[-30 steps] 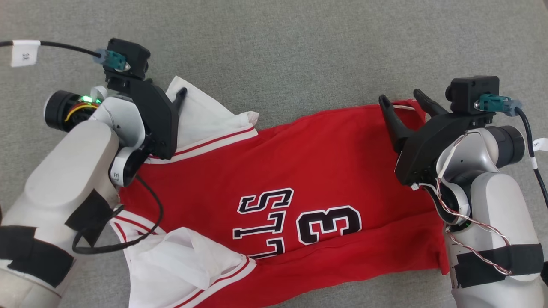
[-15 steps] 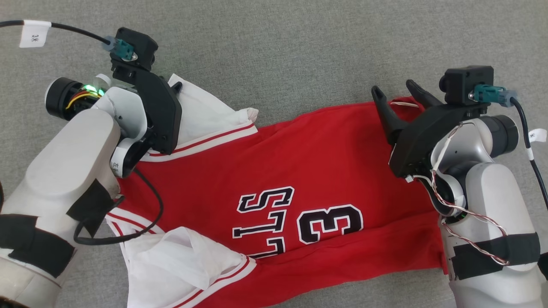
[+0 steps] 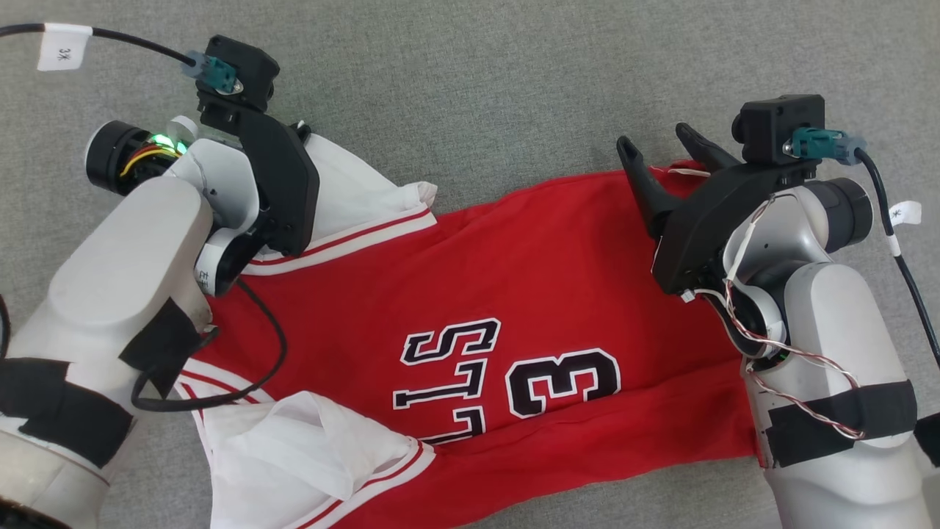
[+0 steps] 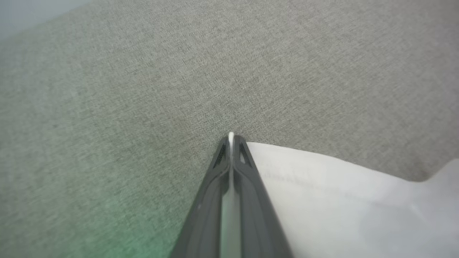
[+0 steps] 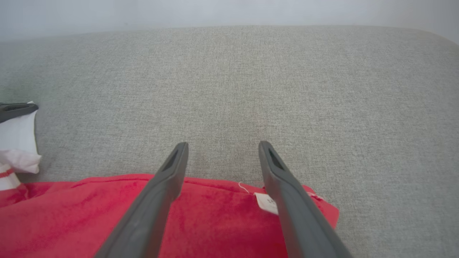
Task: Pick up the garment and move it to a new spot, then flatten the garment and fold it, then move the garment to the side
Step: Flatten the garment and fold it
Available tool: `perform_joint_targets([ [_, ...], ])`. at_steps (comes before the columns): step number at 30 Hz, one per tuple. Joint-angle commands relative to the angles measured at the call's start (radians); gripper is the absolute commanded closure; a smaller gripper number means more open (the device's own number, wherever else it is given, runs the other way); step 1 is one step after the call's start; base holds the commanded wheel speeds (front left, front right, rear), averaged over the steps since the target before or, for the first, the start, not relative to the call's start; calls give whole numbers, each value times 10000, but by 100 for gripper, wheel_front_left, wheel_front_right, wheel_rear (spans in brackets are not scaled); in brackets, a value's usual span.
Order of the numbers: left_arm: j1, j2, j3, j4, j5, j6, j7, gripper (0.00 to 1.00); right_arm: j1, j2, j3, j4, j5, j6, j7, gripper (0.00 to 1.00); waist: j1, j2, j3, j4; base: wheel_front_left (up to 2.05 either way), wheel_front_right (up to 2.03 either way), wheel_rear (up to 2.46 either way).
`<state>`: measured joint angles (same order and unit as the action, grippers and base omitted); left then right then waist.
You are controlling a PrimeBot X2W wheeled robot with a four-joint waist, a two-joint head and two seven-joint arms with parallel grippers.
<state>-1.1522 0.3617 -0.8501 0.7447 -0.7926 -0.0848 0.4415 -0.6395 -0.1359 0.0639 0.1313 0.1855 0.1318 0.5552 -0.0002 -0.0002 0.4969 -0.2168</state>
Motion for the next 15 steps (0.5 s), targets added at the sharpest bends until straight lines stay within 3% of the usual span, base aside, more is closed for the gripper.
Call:
perform_joint_targets([
  [1,612,-105,-297,303,-49,-102,246,100,-85,-48,19,10,-1,-21,39,0,2,2,21,10,0,0,0],
  [9,499,638,211,-332,-603,-234,223,100,-321,-414,39,-407,-598,-21,1286,0,2,2,-7,211,0,0,0],
  [15,627,822,456,-921,-1046,-264,289,100,-319,-915,540,-505,-1075,-21,2363,0,2,2,-51,372,0,0,0],
])
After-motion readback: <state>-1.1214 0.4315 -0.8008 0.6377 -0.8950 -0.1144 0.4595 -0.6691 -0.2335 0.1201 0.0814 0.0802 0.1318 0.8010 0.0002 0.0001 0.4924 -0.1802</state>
